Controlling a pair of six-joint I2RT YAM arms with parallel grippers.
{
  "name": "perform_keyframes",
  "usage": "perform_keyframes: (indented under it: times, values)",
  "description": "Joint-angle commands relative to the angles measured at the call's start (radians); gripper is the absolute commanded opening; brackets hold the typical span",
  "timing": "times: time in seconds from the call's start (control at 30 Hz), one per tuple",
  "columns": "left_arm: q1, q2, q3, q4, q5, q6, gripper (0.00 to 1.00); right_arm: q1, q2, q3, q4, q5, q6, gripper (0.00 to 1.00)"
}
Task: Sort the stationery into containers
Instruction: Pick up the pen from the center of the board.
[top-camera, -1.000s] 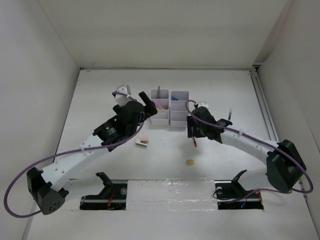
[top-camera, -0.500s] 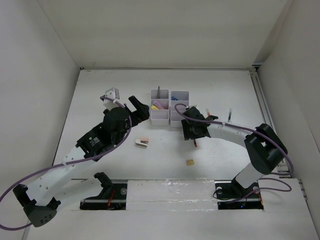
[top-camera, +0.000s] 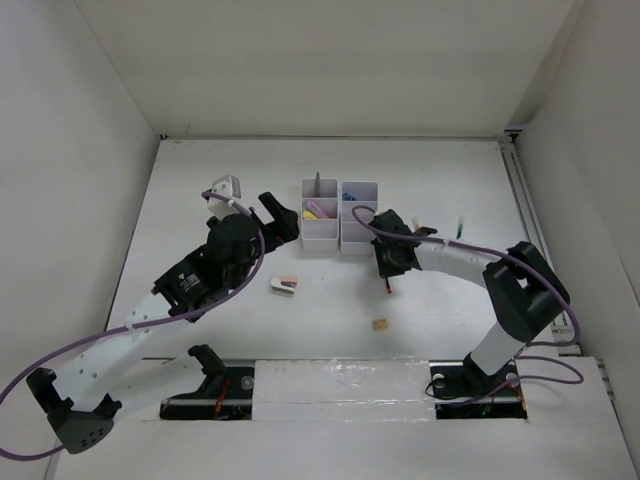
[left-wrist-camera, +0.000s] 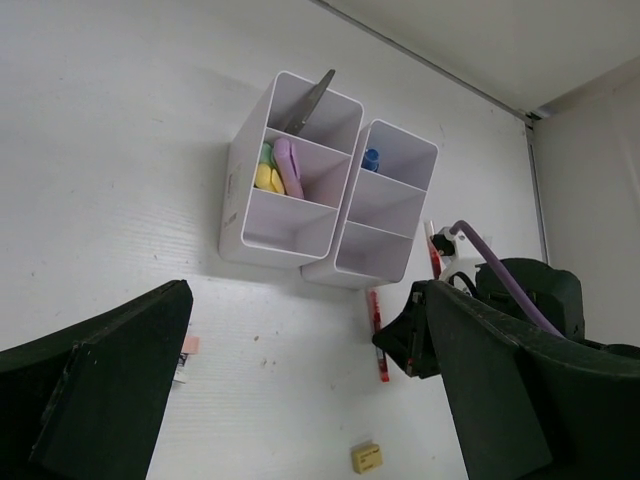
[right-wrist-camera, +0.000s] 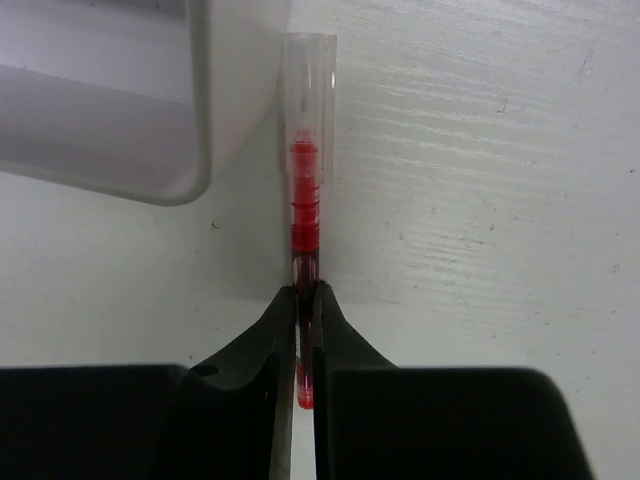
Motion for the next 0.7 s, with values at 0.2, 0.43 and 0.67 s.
perform_keyframes:
  times: [0.2, 0.43, 0.67]
  values:
    - [0.003, -0.004, 0.01, 0.027, -0.001, 0.037, 1.0, 0.0, 0.047, 0.001, -0.022, 0.025, 0.046, 0.0]
    - [0.003, 0.005, 0.01, 0.038, 0.033, 0.037, 1.0, 0.019, -0.052, 0.001, -0.086, 0.153, 0.138, 0.0]
    - [0.003, 0.028, 0.005, 0.119, 0.123, 0.055, 1.0, 0.008, -0.167, 0.02, -0.093, 0.2, 0.175, 0.0]
